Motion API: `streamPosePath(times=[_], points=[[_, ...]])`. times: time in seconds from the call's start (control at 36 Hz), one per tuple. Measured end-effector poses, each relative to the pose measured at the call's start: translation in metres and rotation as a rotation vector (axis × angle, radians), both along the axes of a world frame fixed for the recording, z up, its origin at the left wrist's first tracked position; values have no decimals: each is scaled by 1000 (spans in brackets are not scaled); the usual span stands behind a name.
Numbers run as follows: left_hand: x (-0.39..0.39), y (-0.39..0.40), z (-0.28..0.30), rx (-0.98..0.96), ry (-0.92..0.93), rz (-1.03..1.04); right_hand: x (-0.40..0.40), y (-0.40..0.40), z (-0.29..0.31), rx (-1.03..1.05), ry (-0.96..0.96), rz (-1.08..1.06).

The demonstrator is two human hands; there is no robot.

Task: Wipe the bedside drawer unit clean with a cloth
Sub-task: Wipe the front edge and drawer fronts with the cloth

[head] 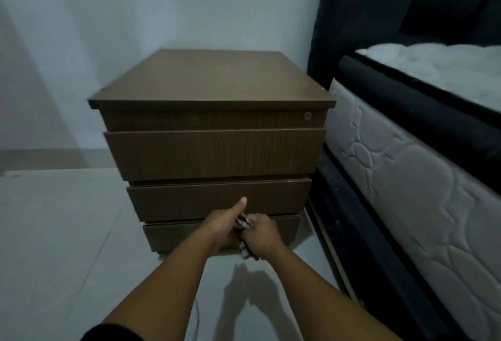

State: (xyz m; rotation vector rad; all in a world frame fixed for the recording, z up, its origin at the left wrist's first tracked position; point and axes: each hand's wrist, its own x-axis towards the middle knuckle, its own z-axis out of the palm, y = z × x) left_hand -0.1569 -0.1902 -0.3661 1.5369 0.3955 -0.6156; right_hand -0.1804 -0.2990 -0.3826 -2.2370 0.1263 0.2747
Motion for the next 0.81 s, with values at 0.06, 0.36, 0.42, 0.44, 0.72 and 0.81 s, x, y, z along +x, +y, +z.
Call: streamPosePath(times=[0.06, 0.36, 0.42, 0.44, 0.72, 0.81], points=[[-5, 4, 12, 36, -29, 74, -7, 3, 17, -61, -45, 78], [-22, 46, 96, -7, -182, 320, -24, 15, 106, 486, -17, 29], [-23, 54, 118, -55, -243, 360, -22, 20, 117, 545, 39, -10], [-22, 58, 129, -73, -274, 371, -20, 23, 121, 564, 55, -18], [1, 108, 217, 52, -585, 508, 14, 71, 200, 1038, -134, 9], [12, 128, 230, 298, -670, 501, 33, 88, 221, 937, -233, 17]])
